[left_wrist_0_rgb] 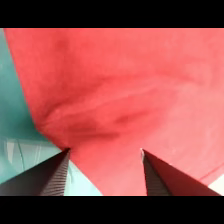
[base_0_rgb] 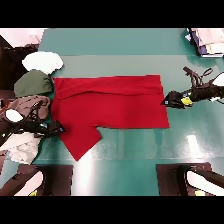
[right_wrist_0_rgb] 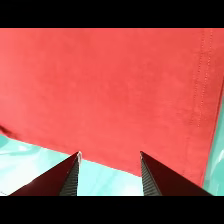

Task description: Fold the shirts.

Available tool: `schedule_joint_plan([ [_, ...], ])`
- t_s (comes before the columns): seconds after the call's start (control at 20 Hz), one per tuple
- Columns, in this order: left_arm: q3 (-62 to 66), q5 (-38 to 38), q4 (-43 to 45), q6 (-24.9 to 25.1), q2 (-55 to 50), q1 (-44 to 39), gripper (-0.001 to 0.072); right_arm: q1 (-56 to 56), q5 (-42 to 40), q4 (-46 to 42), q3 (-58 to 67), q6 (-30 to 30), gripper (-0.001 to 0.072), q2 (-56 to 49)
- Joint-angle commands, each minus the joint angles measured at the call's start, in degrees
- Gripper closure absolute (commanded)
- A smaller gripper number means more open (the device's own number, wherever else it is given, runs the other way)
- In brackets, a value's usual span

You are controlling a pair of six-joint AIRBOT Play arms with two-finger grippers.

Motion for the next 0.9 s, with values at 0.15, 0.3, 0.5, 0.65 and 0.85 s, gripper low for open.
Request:
schedule_joint_plan([
  [0.15,-0.15,3.39,-0.28,-0.24,0.0,-0.04,0.0531,0.09,0.2,0.02,-0.02,0.0,0.0283,0.02],
  [0.3,-0.15,3.8,-0.83,-0.24,0.0,-0.04,0.0532,0.09,0.37,0.02,-0.02,0.0,0.0283,0.02],
  [0.5,0.17,2.8,-2.03,0.59,0.07,-0.02,0.0683,-0.44,1.36,-0.5,-0.04,-0.13,0.043,0.02],
  [0.65,2.97,-3.72,-1.44,5.44,0.44,-0.02,0.0682,-3.19,5.49,-0.48,-0.04,-1.95,0.0426,0.02],
  [0.85,6.05,-10.25,3.06,7.34,0.48,-0.02,0.0681,-9.49,8.98,-0.48,-1.25,-5.11,0.0199,0.0],
])
